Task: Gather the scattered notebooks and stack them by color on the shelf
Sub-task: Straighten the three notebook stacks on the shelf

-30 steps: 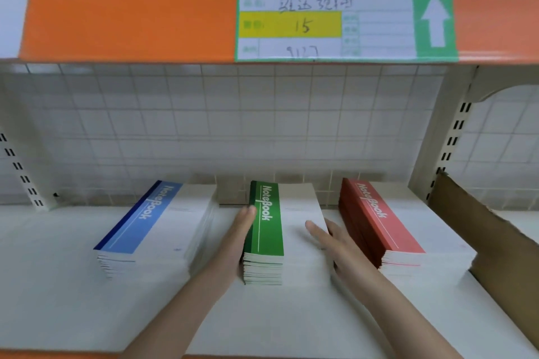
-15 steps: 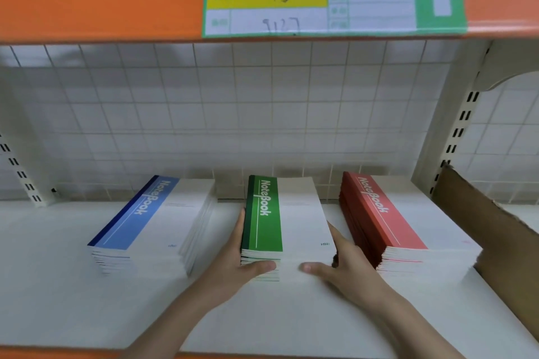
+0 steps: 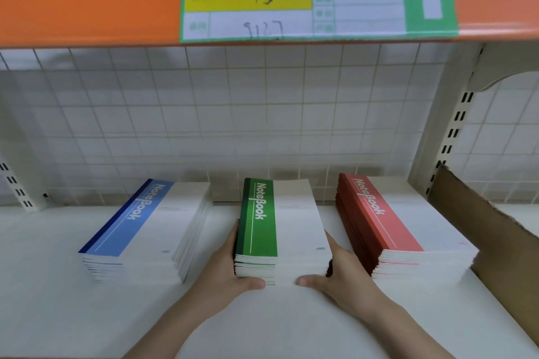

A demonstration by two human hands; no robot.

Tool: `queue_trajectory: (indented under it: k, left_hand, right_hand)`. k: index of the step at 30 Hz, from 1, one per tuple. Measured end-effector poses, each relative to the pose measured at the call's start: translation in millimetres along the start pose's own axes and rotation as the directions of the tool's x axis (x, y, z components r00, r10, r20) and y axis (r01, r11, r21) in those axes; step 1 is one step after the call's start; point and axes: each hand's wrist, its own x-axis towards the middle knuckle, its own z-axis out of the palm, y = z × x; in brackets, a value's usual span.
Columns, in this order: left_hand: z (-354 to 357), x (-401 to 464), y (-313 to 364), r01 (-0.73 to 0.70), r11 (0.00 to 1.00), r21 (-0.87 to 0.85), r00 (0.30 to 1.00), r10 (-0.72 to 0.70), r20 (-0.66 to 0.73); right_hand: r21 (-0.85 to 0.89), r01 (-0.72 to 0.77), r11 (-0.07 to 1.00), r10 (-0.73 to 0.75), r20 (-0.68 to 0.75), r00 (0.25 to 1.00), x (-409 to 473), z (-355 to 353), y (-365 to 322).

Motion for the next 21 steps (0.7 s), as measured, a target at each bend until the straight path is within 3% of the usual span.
queue_trajectory:
  k: [13, 21]
  left_hand:
    - [-6, 0, -1, -0.027, 0.996, 0.085, 0.999, 0.024, 0.033]
    - [-7, -3, 10, -0.047, 0.995, -0.089, 0.999, 0.046, -0.011]
  right_hand:
    - [-0.063, 0.019, 0.998, -0.019, -0.003, 1.000, 0, 2, 1]
    - [0.212, 0.059, 0.975, -0.044, -0.074, 0.996, -3, 1, -14]
